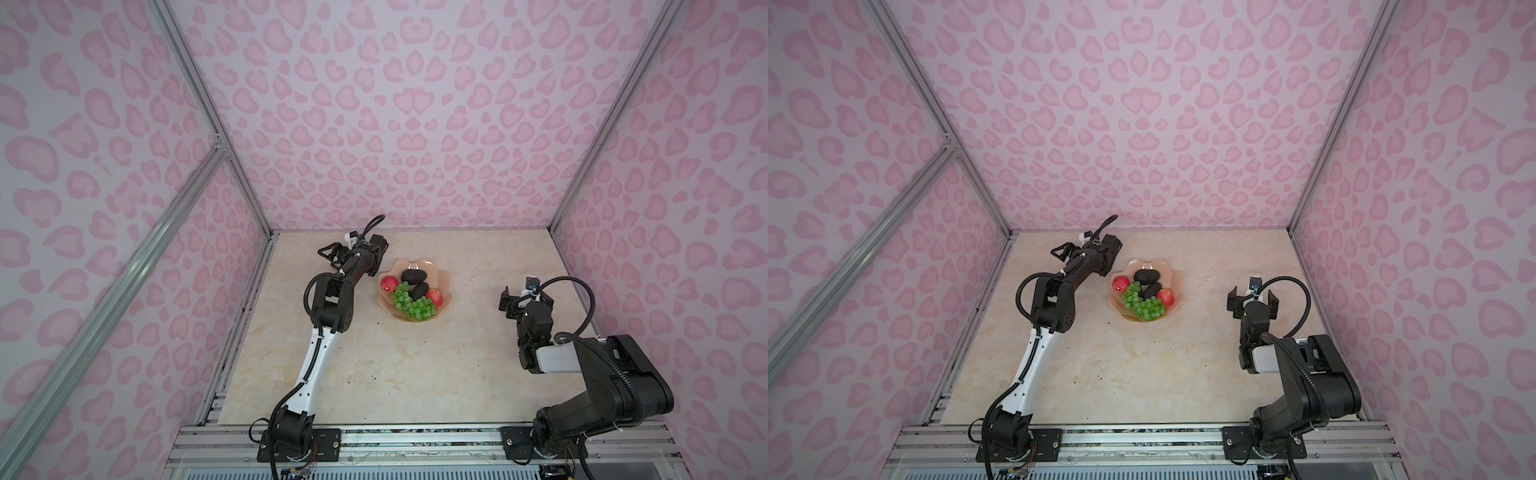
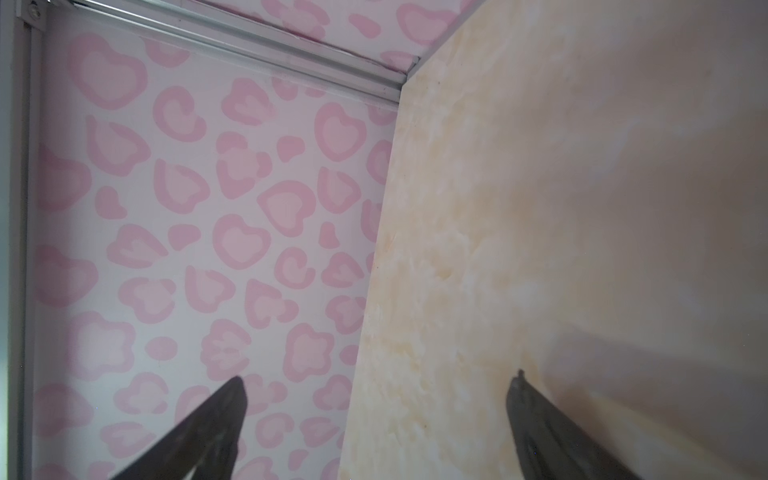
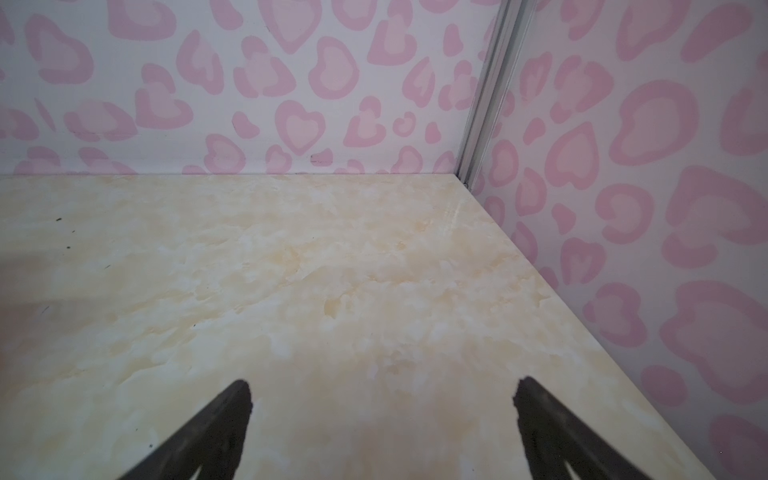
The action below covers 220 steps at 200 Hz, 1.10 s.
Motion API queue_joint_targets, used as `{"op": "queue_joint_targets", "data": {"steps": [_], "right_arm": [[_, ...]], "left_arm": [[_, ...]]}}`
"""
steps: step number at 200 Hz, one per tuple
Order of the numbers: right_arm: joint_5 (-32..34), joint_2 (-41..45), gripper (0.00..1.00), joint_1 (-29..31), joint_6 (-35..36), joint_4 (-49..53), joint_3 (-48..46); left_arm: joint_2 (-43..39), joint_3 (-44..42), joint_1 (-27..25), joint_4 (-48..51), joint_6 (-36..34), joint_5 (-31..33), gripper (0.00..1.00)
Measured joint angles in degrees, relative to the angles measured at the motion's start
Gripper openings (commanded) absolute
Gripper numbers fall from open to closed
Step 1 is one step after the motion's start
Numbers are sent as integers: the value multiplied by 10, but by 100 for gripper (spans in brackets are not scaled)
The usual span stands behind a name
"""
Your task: Place and organize the fake fruits in the fruit bowl
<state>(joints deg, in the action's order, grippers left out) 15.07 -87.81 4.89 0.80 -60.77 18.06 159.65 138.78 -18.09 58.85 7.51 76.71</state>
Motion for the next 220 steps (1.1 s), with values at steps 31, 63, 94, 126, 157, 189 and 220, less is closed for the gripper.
{"op": "queue_joint_targets", "data": {"steps": [31, 63, 94, 126, 157, 189, 220], "right_arm": [[18, -2, 99, 2, -7, 22, 2], [25, -2, 99, 1, -12, 33, 5], [29, -2, 99, 0, -12, 36, 6], [29, -2, 99, 0, -12, 36, 6], [29, -2, 99, 0, -13, 36, 6], [29, -2, 99, 0, -13, 36, 6], [29, -2, 99, 0, -13, 36, 6]], "left_arm": [[-3, -1, 7, 23, -8, -13, 98], [-1, 2, 6, 25, -10, -13, 98], [0, 3, 5, 25, -12, -11, 98], [1, 2, 4, 26, -16, -7, 98], [1, 1, 4, 25, -17, -4, 98], [0, 0, 4, 24, -17, -4, 98], [-24, -26, 14, 21, -14, -50, 98]]}}
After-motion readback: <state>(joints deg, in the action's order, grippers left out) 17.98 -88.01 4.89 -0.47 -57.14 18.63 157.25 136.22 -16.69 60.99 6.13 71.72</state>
